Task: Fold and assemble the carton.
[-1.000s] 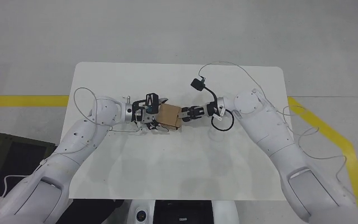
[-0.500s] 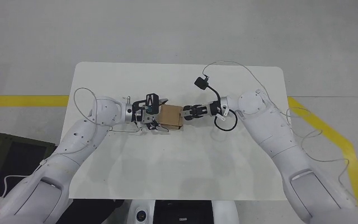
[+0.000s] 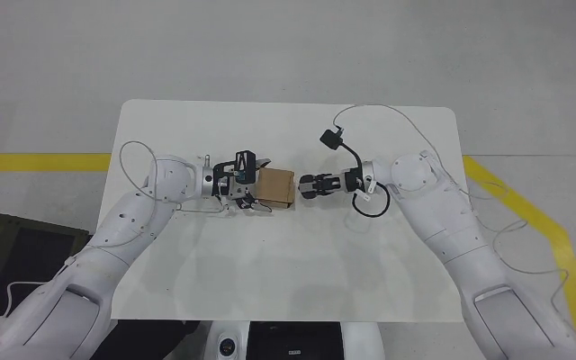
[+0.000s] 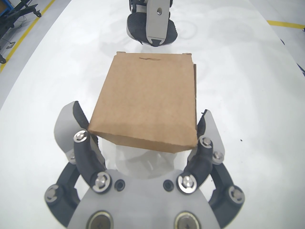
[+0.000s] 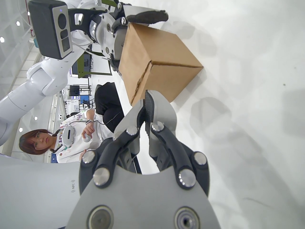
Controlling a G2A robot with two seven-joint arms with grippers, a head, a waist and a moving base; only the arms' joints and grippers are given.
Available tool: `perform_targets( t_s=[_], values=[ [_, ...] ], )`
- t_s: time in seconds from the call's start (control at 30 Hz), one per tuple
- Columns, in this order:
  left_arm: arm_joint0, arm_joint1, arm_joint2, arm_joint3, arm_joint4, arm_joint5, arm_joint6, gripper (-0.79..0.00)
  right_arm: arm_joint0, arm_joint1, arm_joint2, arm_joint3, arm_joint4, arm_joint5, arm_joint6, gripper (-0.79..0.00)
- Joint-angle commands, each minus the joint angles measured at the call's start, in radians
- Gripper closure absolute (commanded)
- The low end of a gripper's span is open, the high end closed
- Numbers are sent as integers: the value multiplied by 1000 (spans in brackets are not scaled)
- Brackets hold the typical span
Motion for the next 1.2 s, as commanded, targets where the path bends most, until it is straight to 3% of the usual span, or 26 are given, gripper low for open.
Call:
perform_targets(
  t_s=[0.0,0.73,0.97,1.17],
  values=[
    [0,0,0,1,0,0,3,-785,-3,0,-5,-10,1,4,2,0],
    [-3,-1,2,4,2,-1,6,-785,71,-49,-106,85,49,-37,0,0],
    [-5,1,-3,8,5,-2,8,-785,69,-38,-78,80,36,-48,-5,0],
    [-8,14,-13,18,-11,-10,34,-785,35,-13,-27,36,7,-120,-31,0]
  ],
)
